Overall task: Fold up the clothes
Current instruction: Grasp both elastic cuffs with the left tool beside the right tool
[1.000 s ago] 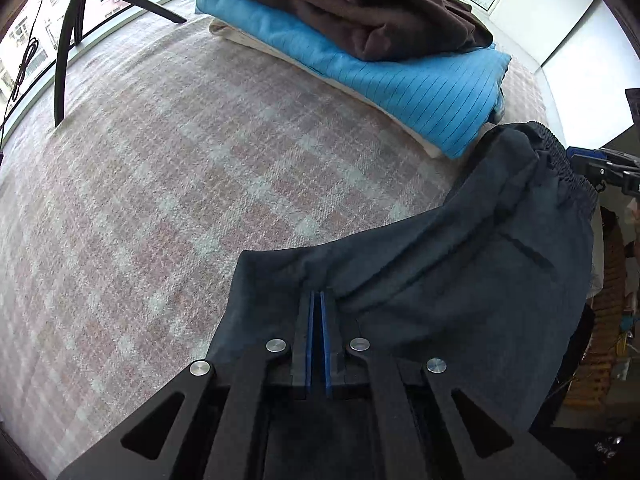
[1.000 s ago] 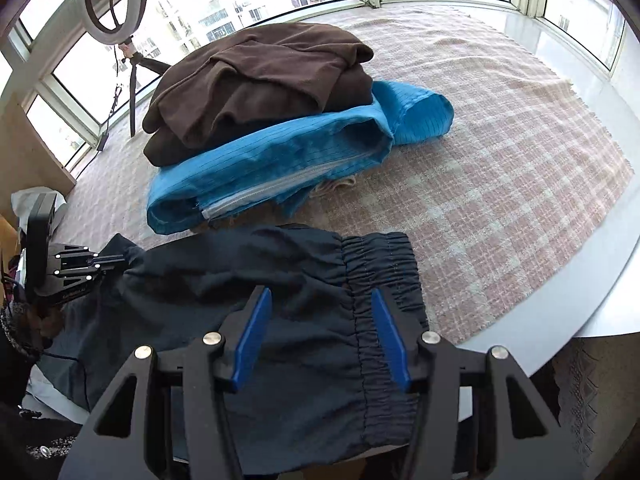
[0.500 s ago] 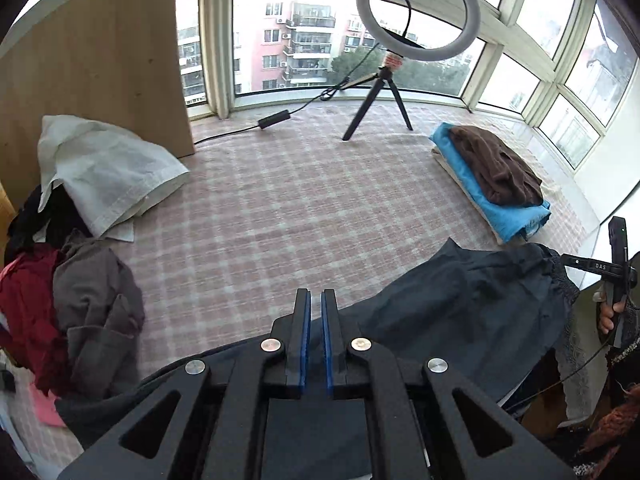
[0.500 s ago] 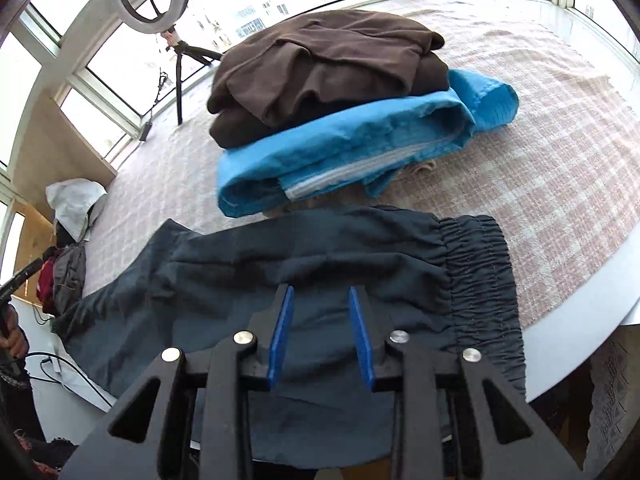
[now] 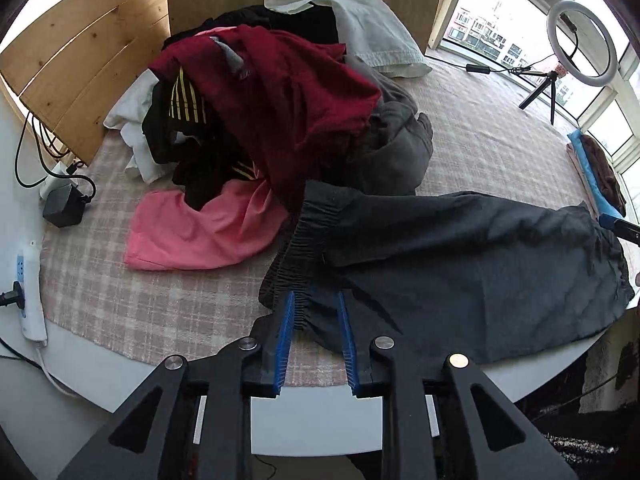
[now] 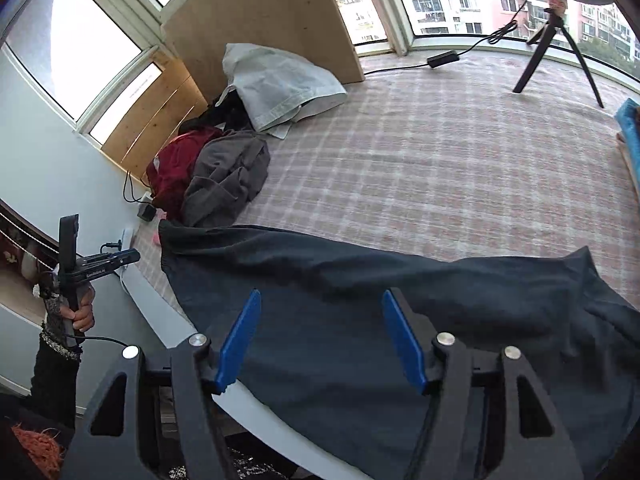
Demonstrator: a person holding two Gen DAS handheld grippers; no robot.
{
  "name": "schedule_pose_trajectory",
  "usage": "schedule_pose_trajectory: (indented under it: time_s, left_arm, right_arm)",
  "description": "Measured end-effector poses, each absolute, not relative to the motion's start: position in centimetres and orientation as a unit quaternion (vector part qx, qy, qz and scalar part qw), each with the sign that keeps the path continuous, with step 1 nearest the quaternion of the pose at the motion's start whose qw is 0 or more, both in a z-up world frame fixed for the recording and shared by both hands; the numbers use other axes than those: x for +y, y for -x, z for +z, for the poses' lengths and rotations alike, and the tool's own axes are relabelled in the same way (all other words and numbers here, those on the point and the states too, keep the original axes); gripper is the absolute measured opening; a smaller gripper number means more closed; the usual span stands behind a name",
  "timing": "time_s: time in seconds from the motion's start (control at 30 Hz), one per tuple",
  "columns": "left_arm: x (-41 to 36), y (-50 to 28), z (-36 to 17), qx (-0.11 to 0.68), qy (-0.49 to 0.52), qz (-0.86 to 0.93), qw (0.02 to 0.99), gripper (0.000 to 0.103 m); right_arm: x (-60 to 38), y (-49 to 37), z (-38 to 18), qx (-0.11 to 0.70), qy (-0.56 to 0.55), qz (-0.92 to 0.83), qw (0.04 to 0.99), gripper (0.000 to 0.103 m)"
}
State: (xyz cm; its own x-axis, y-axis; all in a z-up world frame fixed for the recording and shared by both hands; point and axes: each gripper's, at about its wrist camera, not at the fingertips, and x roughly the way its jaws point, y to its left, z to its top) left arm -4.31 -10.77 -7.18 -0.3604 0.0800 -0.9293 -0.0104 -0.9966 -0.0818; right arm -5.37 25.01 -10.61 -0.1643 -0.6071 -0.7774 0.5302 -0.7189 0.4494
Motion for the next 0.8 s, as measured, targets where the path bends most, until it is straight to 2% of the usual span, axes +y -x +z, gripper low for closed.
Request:
schedule_pose_trajectory:
  time_s: [0.1,0.23,0.43,0.47,0.5,0.57,0.67,0.8]
  left_arm:
    - [-11.9,5.5,-9.3,-0.01,0.566,0.822,0.062,0.028]
    - [-13.4,6.7,-10.7,-0.032,0.56,0.821,0.108,0.028]
    - [-14.9,6.6,-11.5,-0.055,0.55,0.817,0.164,0.031]
    - [-15.1,6.6,-11.7,-0.056,0.551,0.815,0.169,0.032]
    - [-15.2,6.7,-12.0,-0.057,0.552,0.813,0.175,0.032]
    - [-15.2,7.1,-12.5,-0.062,0.554,0.809,0.189,0.032]
    - [-14.8,7.8,-13.2,-0.066,0.557,0.801,0.21,0.033]
    - [-13.3,8.7,-14.1,-0.033,0.565,0.792,0.227,0.035]
  right_arm:
    - [13.3,2.5,-11.9,0.023,-0.535,-0.731,0.423,0.059]
    - [1.0,-0.1,-11.8,0.114,-0.497,-0.721,0.469,0.059]
    - [-8.6,-0.2,-14.1,0.267,-0.447,-0.709,0.475,0.058]
    - [-9.3,-0.1,-14.7,0.279,-0.45,-0.699,0.481,0.048]
    - [-9.6,0.0,-15.3,0.286,-0.462,-0.686,0.484,0.026]
    - [-9.8,0.5,-16.6,0.296,-0.482,-0.672,0.479,0.003]
    - [-9.1,1.4,-18.3,0.294,-0.519,-0.658,0.46,0.003]
    - [-8.2,2.0,-18.5,0.263,-0.532,-0.661,0.46,0.003]
